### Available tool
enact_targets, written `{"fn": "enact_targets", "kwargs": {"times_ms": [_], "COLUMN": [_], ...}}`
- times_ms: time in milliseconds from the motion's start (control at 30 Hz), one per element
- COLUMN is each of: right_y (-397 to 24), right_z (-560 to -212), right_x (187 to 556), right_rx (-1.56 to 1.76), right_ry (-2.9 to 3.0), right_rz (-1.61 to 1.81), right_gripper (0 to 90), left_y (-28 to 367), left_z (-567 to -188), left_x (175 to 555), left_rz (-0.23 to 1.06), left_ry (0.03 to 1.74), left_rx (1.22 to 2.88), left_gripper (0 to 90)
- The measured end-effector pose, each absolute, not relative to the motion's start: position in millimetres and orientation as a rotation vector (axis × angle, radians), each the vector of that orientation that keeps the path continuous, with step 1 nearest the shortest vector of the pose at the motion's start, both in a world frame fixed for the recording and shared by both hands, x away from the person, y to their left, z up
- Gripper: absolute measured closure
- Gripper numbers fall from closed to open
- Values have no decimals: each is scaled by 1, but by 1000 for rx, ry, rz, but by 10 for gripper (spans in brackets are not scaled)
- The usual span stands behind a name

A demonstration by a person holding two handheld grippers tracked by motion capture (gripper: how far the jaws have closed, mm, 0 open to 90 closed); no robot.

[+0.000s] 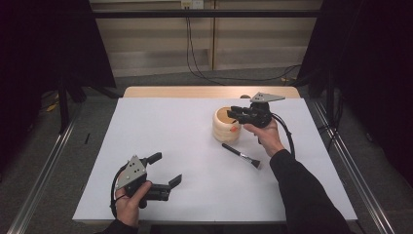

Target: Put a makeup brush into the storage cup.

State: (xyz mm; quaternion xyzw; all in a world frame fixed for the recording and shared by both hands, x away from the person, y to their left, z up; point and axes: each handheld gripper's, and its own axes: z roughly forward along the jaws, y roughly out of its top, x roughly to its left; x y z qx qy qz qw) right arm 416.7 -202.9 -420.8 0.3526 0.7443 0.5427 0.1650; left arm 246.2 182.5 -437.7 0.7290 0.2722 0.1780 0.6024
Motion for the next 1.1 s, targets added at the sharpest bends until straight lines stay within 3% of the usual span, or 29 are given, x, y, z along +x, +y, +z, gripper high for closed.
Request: {"fn": "enact_targets", "kwargs": {"times_ms": [133, 300, 467, 600, 1100], "right_y": [-204, -205, -206, -210, -227], "right_z": [-420, -420, -419, -419, -416], "right_x": [416, 415, 413, 412, 393], "right_rx": [1016, 1020, 1021, 1053, 1062], "right_ry": [2109, 2107, 2095, 2069, 2031], "right_rz": [1541, 1539, 1521, 1525, 1538], "right_gripper": [558, 283, 81, 24, 33], "left_y": [182, 182, 183, 182, 186], "left_z": [-438, -438, -438, -438, -437], "left_x": [246, 246, 246, 246, 247], "left_rz": [413, 413, 415, 415, 430], "left_ry": [631, 631, 632, 632, 622], "left_rx": [1689, 1690, 1690, 1690, 1702], "left_gripper": [18, 18, 18, 18, 18]}}
